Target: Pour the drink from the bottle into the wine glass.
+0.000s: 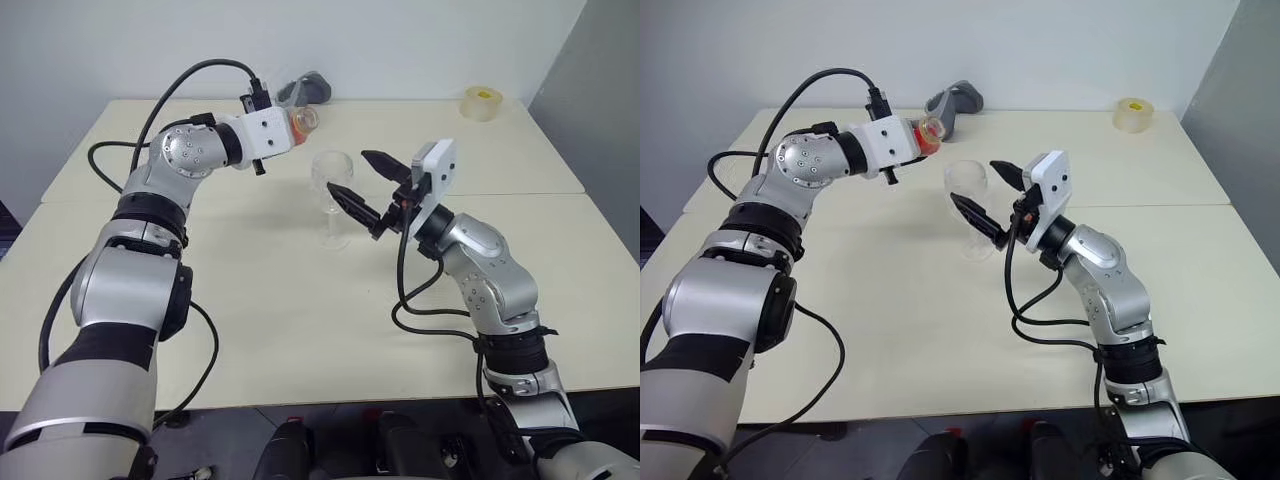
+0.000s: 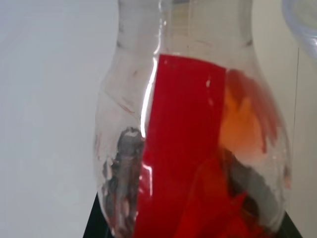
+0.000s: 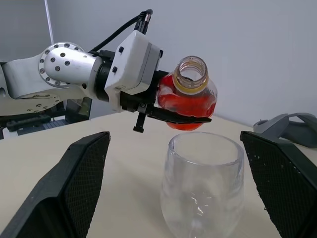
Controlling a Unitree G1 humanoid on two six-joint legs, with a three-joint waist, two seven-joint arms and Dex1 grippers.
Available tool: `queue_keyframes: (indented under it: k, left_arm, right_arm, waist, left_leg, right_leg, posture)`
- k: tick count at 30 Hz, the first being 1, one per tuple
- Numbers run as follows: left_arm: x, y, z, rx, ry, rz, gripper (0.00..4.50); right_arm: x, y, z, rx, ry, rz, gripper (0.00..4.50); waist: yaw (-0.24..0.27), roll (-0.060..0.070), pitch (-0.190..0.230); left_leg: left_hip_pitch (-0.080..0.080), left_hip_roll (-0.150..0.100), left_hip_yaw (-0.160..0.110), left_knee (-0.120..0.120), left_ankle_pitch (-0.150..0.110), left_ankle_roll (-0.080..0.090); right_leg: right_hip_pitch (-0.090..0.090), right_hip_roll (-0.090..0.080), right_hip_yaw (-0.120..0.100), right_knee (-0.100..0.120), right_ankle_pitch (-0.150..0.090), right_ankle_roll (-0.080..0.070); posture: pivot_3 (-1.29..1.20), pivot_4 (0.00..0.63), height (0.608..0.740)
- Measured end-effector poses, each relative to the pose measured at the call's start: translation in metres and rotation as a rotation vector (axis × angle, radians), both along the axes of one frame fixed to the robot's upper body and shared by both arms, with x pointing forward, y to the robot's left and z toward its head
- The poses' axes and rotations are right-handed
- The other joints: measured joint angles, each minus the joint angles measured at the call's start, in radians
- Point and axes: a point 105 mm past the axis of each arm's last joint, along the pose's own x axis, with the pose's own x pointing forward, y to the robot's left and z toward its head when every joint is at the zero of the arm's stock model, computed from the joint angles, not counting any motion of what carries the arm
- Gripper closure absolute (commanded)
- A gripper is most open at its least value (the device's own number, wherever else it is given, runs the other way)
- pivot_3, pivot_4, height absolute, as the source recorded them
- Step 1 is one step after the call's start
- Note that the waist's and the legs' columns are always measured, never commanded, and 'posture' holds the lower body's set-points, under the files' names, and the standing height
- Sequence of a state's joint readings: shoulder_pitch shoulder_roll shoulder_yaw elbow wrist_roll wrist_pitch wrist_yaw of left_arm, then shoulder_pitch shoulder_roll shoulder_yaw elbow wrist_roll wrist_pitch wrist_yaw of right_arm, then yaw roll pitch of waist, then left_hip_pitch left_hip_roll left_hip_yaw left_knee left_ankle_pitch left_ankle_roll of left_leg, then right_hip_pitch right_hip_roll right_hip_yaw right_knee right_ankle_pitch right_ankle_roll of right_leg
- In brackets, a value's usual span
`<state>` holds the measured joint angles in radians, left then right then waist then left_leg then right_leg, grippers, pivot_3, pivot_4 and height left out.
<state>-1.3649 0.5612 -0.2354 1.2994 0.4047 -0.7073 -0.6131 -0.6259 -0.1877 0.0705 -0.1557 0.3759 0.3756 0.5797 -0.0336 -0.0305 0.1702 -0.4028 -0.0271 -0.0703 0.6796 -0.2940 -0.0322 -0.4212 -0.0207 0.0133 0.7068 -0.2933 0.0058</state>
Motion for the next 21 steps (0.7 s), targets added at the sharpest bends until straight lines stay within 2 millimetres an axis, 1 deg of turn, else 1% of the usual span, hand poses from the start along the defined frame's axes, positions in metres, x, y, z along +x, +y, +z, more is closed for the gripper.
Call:
queue_keyframes:
  k: [9, 11, 16, 21]
  left_arm:
    - [-0.0002, -0.0069, -0.0010, 0.110, -0.053, -0.014, 3.24]
    - [0.0004, -0.0074, -0.0044, 0.149, -0.063, -0.010, 3.24]
    - [0.0010, -0.0055, -0.0080, 0.204, -0.091, -0.003, 3.24]
    - [0.0023, -0.0006, -0.0037, 0.235, -0.124, 0.020, 3.24]
  right_arm:
    - [0.0003, 0.0000, 0.0022, 0.017, -0.012, -0.014, 0.00]
    - [0.0004, -0.0002, 0.0020, 0.017, -0.012, -0.016, 0.00]
    - [0.0010, -0.0013, 0.0017, 0.007, -0.017, -0.024, 0.00]
    - [0.0013, -0.0021, 0.0014, 0.001, -0.019, -0.027, 0.00]
  waist:
    - [0.000, 0.000, 0.000]
    - [0.000, 0.000, 0.000]
    - [0.000, 0.000, 0.000]
    - [0.000, 0.000, 0.000]
  left_leg:
    - [0.000, 0.000, 0.000, 0.000, 0.000, 0.000]
    - [0.000, 0.000, 0.000, 0.000, 0.000, 0.000]
    - [0.000, 0.000, 0.001, 0.000, 0.000, 0.000]
    - [0.000, 0.000, 0.001, 0.000, 0.000, 0.000]
  right_leg:
    - [-0.001, 0.000, 0.000, 0.002, 0.000, 0.000]
    - [-0.001, 0.000, 0.000, 0.002, 0.000, 0.000]
    - [-0.001, 0.000, 0.000, 0.003, 0.000, 0.000]
    - [-0.002, 0.000, 0.000, 0.004, 0.000, 0.000]
  posture:
    - [0.00, 0.150, 0.740]
    - [0.00, 0.150, 0.740]
    - [0.00, 0.150, 0.740]
    - [0.00, 0.150, 0.740]
